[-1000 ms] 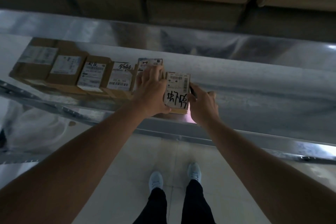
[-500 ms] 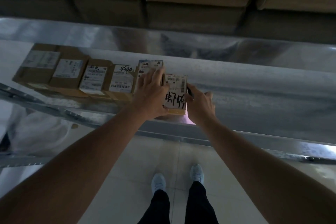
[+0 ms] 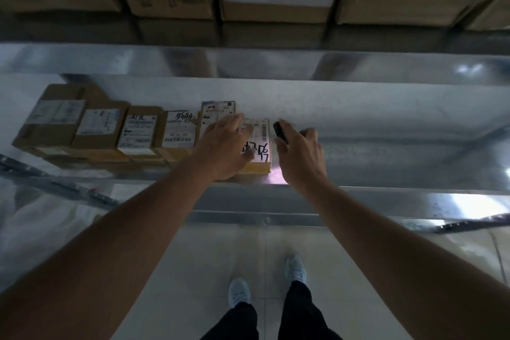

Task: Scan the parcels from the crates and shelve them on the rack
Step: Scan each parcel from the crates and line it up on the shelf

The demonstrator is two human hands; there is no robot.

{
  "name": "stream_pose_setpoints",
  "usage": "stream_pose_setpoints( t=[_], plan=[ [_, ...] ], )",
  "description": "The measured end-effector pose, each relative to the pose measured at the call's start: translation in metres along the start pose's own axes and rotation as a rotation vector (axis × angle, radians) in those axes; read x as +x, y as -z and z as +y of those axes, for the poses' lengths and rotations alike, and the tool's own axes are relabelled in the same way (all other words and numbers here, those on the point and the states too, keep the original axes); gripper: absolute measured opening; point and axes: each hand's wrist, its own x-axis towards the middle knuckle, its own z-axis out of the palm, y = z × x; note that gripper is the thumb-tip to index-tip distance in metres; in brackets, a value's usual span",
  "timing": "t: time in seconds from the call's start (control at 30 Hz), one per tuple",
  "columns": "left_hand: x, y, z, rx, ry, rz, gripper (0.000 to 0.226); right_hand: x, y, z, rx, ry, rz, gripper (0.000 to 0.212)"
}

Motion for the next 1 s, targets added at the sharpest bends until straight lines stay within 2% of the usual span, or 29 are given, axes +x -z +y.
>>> stream_pose_setpoints(
  t=[0.27,0.5,0.73,1.0],
  plan=[
    [-0.025,0.047,0.037,0.052,-0.129,0.073,0.065,-0.054,0.055,-0.005,-0.074,0.012,0.138,0.046],
    [-0.036,0.08,0.103,0.066,-0.199,0.113,0.062,-0.098,0.115,0.024,-0.11,0.007,0.247,0.044],
    [-0.047,0.094,0.219,0.075,-0.299,0.152,0.059,-0.152,0.188,0.102,-0.139,-0.019,0.336,0.043],
    [-0.056,0.112,0.388,0.02,-0.435,0.2,0.062,-0.224,0.303,0.214,-0.229,-0.093,0.448,0.046]
  ],
)
